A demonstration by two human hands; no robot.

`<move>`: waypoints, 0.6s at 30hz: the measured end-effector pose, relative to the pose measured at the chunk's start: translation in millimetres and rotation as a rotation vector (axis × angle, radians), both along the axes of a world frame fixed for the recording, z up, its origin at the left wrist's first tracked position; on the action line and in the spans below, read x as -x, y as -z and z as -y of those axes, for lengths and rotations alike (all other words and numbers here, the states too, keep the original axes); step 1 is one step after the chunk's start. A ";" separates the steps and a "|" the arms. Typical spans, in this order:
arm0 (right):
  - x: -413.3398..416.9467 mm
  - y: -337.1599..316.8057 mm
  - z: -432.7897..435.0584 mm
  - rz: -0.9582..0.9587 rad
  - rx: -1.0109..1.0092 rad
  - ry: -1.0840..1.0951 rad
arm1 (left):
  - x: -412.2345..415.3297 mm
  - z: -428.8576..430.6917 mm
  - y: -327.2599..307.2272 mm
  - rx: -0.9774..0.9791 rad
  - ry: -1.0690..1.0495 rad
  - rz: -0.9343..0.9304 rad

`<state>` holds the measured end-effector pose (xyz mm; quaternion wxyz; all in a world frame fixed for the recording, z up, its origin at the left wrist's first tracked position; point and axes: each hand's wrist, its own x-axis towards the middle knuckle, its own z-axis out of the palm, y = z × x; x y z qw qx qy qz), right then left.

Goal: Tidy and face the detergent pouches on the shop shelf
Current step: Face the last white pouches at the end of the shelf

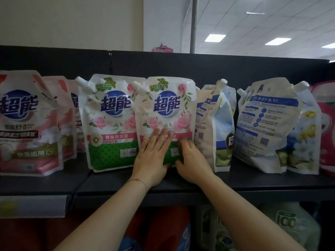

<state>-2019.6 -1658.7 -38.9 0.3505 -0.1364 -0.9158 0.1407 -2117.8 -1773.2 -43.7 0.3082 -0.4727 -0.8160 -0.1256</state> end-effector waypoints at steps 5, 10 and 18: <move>-3.5 0.9 -3.5 -0.083 -0.013 0.012 | 3.2 -2.3 1.6 0.041 -0.004 -0.013; -11.2 1.0 1.7 -0.249 -0.045 -0.005 | 1.6 -4.6 0.5 0.087 -0.045 -0.031; -54.3 -13.3 -24.6 -0.595 0.082 0.127 | -76.1 -46.7 -23.2 -0.167 0.188 0.277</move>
